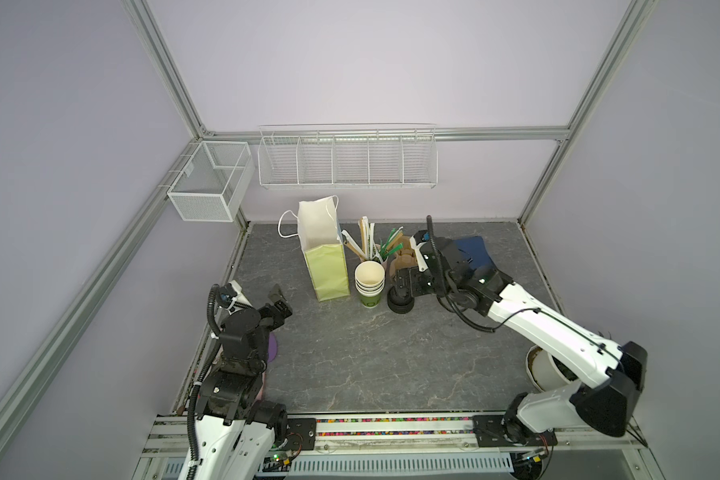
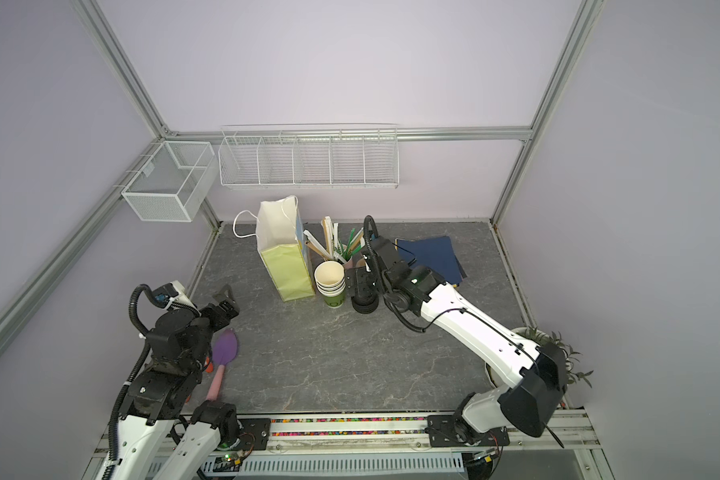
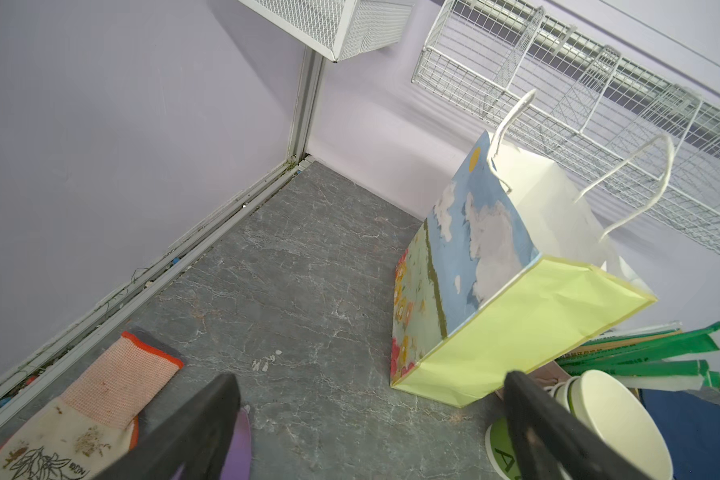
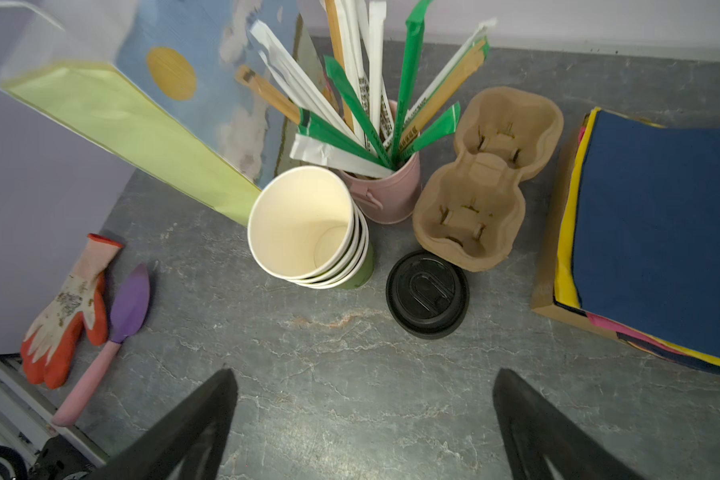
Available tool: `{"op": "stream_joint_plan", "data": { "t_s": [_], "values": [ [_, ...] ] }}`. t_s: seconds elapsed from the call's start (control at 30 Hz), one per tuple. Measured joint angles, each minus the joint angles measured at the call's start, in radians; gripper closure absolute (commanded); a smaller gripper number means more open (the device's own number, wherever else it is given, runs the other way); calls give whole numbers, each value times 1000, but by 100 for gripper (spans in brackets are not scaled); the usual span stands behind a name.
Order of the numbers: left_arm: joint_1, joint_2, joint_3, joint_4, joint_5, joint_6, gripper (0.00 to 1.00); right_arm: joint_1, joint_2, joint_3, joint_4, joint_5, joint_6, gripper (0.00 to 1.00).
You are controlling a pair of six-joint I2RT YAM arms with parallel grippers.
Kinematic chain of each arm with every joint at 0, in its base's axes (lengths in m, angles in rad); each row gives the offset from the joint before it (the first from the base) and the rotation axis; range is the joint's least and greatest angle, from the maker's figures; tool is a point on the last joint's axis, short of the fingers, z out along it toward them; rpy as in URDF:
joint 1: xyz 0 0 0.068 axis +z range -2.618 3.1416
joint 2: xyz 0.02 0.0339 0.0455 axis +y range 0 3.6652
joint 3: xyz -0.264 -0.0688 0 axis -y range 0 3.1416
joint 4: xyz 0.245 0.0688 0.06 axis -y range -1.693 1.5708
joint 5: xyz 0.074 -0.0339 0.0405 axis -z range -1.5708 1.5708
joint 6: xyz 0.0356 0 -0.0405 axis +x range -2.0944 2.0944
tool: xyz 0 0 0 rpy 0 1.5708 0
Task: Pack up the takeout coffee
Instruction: 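Reach the right gripper over the green paper cup stack while the left arm shifts slightly, then lower the right gripper into the top green cup and grip its rim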
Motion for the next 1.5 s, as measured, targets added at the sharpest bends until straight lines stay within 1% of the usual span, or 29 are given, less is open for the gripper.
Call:
{"op": "stream_joint_plan", "data": {
  "t_s": [0.03,0.1,0.3,0.53,0.7,0.9,1.17,1.5],
  "values": [
    [-1,4,0,0,-1,3,1,0,28,22,-10,2,0,5],
    [-3,15,0,-2,-7,8,1,1,94,79,-39,5,0,10],
    [-27,26,-1,-2,-16,19,1,1,253,226,-97,11,-10,22],
    [-34,29,-13,-2,-22,33,1,1,375,346,-148,15,-18,35],
    [-39,36,-17,-2,-18,37,1,1,453,435,-182,14,-29,40],
    [-40,41,-18,-1,-6,44,1,1,520,503,-227,10,-32,47],
    [-44,51,-18,0,13,54,1,-1,549,533,-252,3,-37,60],
    [-44,67,-18,3,34,59,1,-13,554,548,-267,-6,-38,66]
  ]
}}
